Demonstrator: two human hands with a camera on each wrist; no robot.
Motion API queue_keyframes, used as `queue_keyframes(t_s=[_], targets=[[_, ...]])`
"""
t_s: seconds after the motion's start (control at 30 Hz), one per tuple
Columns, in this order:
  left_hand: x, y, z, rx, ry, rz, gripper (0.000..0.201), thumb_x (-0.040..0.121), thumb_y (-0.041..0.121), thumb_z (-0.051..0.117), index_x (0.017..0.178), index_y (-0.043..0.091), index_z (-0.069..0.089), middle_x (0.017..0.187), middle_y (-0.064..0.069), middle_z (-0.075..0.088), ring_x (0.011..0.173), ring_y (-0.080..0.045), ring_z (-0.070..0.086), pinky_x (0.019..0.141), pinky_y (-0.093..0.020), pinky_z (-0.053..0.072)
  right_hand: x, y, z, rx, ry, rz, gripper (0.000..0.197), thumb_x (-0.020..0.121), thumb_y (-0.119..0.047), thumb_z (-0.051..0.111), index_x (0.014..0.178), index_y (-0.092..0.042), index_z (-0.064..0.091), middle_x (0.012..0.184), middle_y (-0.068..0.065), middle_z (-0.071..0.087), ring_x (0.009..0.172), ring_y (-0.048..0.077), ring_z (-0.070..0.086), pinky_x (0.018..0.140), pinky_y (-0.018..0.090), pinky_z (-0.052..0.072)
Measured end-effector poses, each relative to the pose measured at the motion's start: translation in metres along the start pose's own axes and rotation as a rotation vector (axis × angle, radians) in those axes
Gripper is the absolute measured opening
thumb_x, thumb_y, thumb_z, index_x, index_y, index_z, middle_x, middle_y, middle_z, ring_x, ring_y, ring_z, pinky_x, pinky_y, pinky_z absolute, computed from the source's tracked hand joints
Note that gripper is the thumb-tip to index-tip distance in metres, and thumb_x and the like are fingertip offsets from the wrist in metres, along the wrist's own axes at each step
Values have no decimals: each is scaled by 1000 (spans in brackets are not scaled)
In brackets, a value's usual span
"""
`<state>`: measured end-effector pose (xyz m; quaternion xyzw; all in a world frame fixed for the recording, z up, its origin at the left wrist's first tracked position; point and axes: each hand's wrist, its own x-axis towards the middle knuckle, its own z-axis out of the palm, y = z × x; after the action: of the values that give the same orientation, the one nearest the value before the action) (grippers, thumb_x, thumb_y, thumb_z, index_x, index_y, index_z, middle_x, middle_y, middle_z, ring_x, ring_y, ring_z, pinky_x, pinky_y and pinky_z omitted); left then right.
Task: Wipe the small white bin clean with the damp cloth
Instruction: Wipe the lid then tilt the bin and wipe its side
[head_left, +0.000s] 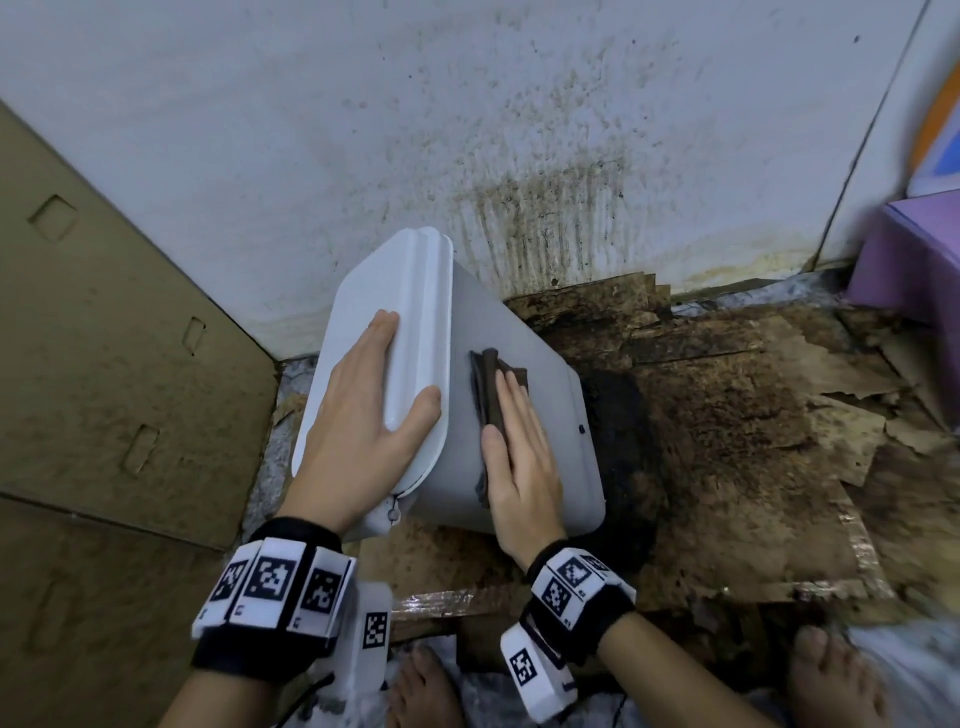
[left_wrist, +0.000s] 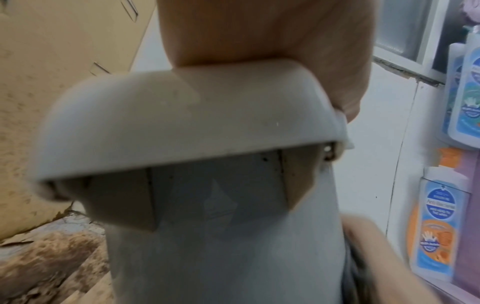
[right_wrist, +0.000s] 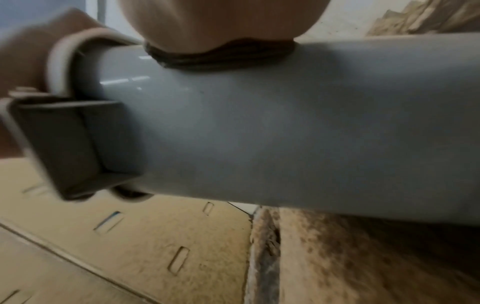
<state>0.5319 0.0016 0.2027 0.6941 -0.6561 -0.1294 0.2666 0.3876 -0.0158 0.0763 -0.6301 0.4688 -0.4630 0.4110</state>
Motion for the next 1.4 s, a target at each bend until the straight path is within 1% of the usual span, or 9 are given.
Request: queue_keyframes(t_s=[0.17, 0.33, 0.5, 0.67, 0.8, 0.93, 1.13, 1.27, 1.4], targets=[[0, -3, -3, -14, 12, -23, 78, 91, 52, 47, 160, 28, 20, 166, 16, 20, 151, -3, 18, 119, -25, 16, -8, 43, -10, 22, 10, 271, 60, 99, -59, 29, 155, -43, 19, 165, -18, 13, 150, -4, 7, 124, 29, 7], [0, -1, -2, -7, 9, -17, 78, 92, 52, 48, 160, 28, 20, 166, 16, 20, 151, -4, 18, 118, -25, 16, -11, 58, -21, 109, 23, 430, 63, 103, -49, 42, 159, -33, 18, 165, -14, 14, 152, 5, 9, 120, 25, 5], [2, 2, 1, 22, 8, 0, 79, 92, 54, 46, 160, 27, 19, 167, 13, 19, 152, -6, 17, 119, -25, 15, -5, 52, -21, 179, 117, 492, 54, 104, -36, 46, 156, -29, 31, 161, -6, 31, 148, 14, 27, 123, 39, 19], [3, 5, 2, 29, 7, 2, 80, 91, 56, 44, 160, 26, 19, 167, 13, 19, 152, -6, 17, 120, -27, 16, 0, 45, -14, 172, 205, 519, 48, 100, -27, 46, 148, -30, 45, 136, 1, 57, 124, 21, 52, 111, 42, 40], [2, 8, 2, 22, 2, -1, 81, 90, 56, 44, 161, 27, 18, 167, 13, 18, 152, -6, 17, 120, -27, 16, 5, 28, -13, 148, 231, 495, 44, 100, -14, 45, 144, -21, 48, 123, 4, 63, 113, 22, 58, 100, 33, 45], [2, 11, 2, 14, 0, 4, 79, 92, 52, 46, 161, 27, 18, 167, 12, 18, 152, -6, 16, 122, -30, 17, 10, 5, -17, 145, 212, 435, 46, 101, -7, 42, 146, -17, 45, 128, 5, 61, 118, 21, 57, 101, 27, 41], [2, 21, 8, 30, -5, 24, 82, 90, 59, 43, 161, 27, 16, 168, 13, 16, 153, -4, 13, 124, -32, 17, 26, -45, -31, 312, 220, 260, 41, 102, -8, 42, 139, -26, 47, 111, -26, 58, 98, -15, 58, 84, 6, 44], [3, 30, 13, 71, -2, 48, 81, 93, 60, 40, 162, 25, 16, 169, 10, 14, 153, -5, 12, 125, -32, 16, 37, -77, -38, 371, 182, 154, 46, 103, -9, 42, 147, -23, 43, 128, -16, 62, 115, -8, 58, 96, 14, 47], [3, 45, 19, 3, -25, 36, 72, 101, 56, 32, 163, 26, 11, 169, 11, 10, 154, -1, 6, 126, -31, 10, 41, -92, -53, 298, 112, 93, 47, 103, -10, 42, 149, -23, 41, 126, -15, 62, 105, -11, 60, 86, 9, 47]])
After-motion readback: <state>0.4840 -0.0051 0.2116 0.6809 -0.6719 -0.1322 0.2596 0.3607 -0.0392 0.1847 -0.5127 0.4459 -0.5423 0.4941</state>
